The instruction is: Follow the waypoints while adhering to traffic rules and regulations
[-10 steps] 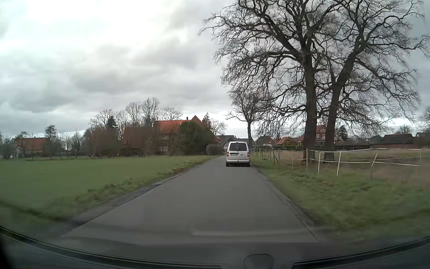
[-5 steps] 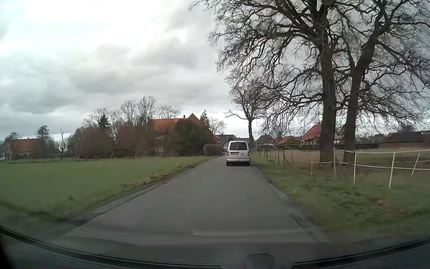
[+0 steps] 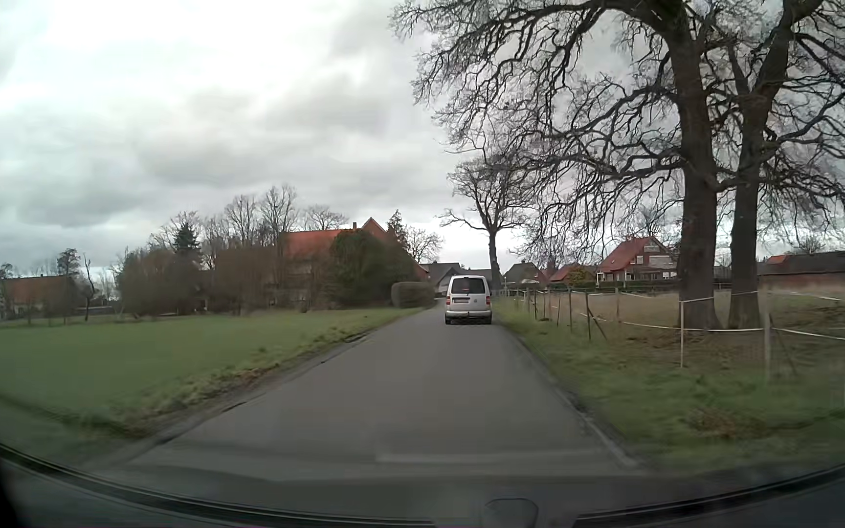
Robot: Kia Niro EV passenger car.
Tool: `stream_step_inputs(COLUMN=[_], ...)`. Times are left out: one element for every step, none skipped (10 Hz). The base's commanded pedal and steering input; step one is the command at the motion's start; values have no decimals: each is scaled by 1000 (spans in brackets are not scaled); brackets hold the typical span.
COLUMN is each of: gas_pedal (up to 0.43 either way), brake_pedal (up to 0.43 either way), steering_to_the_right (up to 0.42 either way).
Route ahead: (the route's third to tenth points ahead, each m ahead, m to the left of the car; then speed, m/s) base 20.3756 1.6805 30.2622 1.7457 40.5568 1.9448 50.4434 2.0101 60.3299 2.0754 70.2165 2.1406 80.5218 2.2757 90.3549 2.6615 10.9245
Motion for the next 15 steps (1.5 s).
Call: stream_step_inputs(gas_pedal=[79, 79, 79, 79, 87, 98, 98, 98, 98, 98, 98, 98, 98, 98, 98], brake_pedal=[0, 0, 0, 0, 0, 0, 0, 0, 0, 0, 0, 0, 0, 0, 0], steering_to_the_right=[1, 1, 2, 2, 2, 2, 2, 2, 2, 2, 2, 2, 1, 1, 1])
